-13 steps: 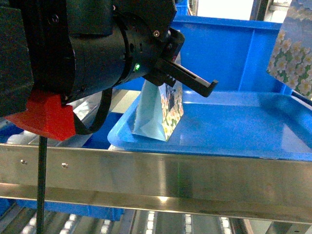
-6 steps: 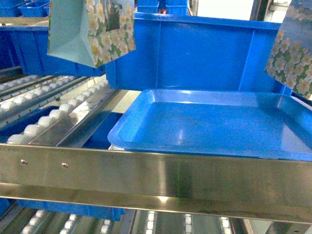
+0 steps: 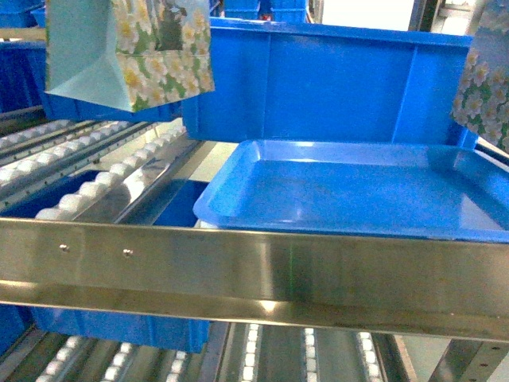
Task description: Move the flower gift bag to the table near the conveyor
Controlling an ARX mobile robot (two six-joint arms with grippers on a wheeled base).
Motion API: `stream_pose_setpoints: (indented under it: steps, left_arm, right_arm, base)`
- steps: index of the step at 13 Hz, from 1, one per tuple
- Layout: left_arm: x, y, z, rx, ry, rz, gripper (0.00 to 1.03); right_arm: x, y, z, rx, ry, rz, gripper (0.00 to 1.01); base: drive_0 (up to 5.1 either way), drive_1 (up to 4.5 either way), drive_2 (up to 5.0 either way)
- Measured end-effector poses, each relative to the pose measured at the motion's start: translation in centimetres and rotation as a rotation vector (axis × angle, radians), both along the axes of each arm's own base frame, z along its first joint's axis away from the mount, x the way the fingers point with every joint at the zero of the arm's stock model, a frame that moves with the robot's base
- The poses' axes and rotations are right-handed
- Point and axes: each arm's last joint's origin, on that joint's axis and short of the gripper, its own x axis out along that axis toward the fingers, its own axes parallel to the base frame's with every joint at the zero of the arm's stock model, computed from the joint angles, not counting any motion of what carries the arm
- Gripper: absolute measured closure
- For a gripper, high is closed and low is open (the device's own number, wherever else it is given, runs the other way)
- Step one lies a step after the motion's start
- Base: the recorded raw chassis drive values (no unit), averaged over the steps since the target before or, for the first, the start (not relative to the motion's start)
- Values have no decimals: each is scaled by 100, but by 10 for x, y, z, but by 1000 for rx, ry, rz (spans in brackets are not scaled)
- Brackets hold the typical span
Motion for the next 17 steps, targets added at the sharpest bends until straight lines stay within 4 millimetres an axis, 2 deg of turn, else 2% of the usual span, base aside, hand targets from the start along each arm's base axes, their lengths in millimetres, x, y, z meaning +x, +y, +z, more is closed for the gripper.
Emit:
stream_pose_setpoints:
  steps: [12, 17]
  left_arm:
    - [0, 0, 0, 0, 0, 0, 101]
    - [0, 0, 0, -1, -2, 1, 101]
  right_arm:
    - [0, 0, 0, 0, 3, 4, 99]
    - [0, 0, 0, 0, 0, 4, 99]
  base:
    - [-462, 36, 396]
    - [-478, 124, 359]
